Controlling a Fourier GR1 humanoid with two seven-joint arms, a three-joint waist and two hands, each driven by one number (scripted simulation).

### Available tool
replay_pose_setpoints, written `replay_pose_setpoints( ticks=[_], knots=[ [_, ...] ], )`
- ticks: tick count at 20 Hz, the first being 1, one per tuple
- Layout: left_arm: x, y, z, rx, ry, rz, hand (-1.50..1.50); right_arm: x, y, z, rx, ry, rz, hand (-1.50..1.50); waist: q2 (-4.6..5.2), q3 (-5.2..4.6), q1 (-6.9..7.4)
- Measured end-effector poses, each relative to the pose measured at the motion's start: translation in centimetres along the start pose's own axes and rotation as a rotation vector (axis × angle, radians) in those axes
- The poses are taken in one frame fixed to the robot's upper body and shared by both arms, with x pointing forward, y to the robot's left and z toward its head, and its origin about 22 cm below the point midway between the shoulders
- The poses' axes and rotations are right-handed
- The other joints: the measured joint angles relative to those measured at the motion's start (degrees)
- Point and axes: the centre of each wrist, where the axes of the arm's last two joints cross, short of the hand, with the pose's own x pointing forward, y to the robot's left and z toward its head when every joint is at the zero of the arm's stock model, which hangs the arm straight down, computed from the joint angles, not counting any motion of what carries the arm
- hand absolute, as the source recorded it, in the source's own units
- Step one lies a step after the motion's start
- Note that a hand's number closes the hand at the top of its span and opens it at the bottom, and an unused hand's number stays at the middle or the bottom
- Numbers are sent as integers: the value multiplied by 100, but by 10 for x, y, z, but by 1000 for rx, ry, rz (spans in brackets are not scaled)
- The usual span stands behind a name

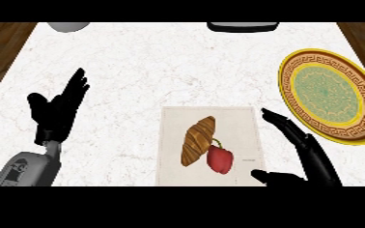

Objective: Pick the bell pepper from the placemat and place it in the plate

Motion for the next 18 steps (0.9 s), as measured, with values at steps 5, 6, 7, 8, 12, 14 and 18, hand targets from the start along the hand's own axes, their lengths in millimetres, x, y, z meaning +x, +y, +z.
replay_pose_setpoints(
  ticks=[5,6,7,8,12,14,18],
  knots=[
    [6,1,-2,-2,8,3,0,19,3,5,79,41,120,-150,5,2,27],
    [7,0,-3,1,6,3,0,26,3,4,92,49,137,-150,6,1,27],
    [5,5,-3,-3,6,1,0,29,4,5,103,56,156,-150,6,0,31],
    [4,2,-3,0,4,1,0,35,2,6,117,64,167,-150,8,1,29],
    [1,-6,-3,-5,10,5,0,55,6,-1,187,117,227,-150,11,0,45],
    [-4,-2,-2,-4,9,2,0,63,9,-3,234,156,258,-150,13,-1,54],
    [-3,1,-6,-9,10,2,0,68,17,-11,307,212,339,-150,16,1,58]
  ],
)
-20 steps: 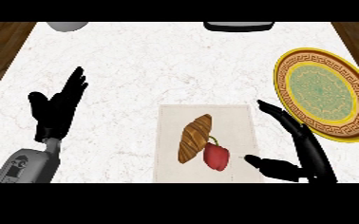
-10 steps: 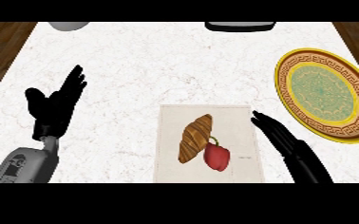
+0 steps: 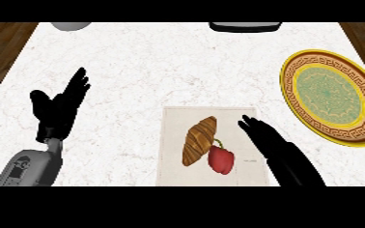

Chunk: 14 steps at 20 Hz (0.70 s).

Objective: Pick the bell pepper from the placemat and place it in the plate

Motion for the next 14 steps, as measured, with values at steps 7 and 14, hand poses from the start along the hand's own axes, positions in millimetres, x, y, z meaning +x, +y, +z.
replay_pose_setpoints(
  ticks=[7,14],
  knots=[
    [4,-4,2,-3,-2,4,0,23,13,-18,77,99,137,-150,-2,2,13],
    [3,2,5,1,-3,4,0,33,22,-36,166,160,205,-150,-1,4,15]
  ],
)
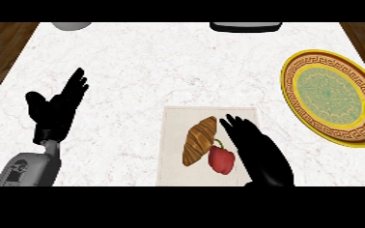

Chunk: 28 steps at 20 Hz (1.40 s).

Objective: Pick the bell pepper from the placemat and place it in the plate

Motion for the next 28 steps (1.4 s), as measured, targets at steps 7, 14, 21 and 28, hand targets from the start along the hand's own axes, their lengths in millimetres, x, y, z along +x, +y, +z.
replay_pose_setpoints(
  ticks=[7,14,21,28],
  knots=[
    [4,-4,4,2,-3,-6,0,10,4,-13,31,33,27,-150,-1,0,-6],
    [5,-4,-1,1,-4,-2,0,8,15,-35,46,60,68,-150,1,1,-7],
    [3,-4,-2,-4,-5,-2,0,11,20,-46,130,49,124,150,-5,-2,-6],
    [-2,-2,-2,1,1,1,0,6,29,-48,127,-27,129,150,-57,-42,-22]
  ],
)
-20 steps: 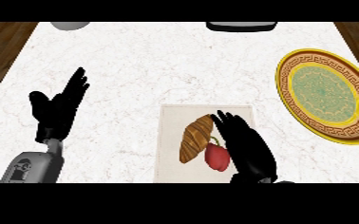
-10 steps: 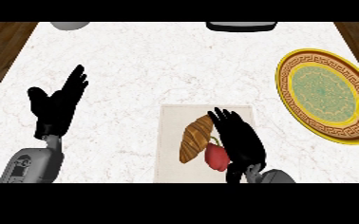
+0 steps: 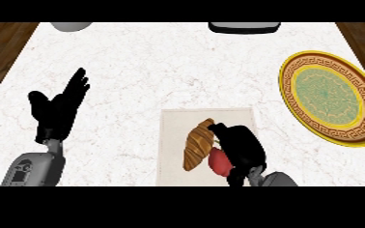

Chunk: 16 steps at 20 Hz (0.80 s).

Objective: Pick the bell pepper from the placemat and place it in the plate

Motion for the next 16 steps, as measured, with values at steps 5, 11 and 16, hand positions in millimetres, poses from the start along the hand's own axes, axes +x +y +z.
replay_pose_setpoints(
  ticks=[5,11,16],
  knots=[
    [1,1,1,2,-2,-1,0,9,3,3,-51,-10,-1,150,5,0,-8],
    [3,-2,3,1,-2,-7,0,-7,-2,19,-91,-168,-92,150,40,33,-8],
    [3,3,1,7,0,-2,0,-28,-17,43,-254,-250,-112,150,43,42,-37]
  ],
)
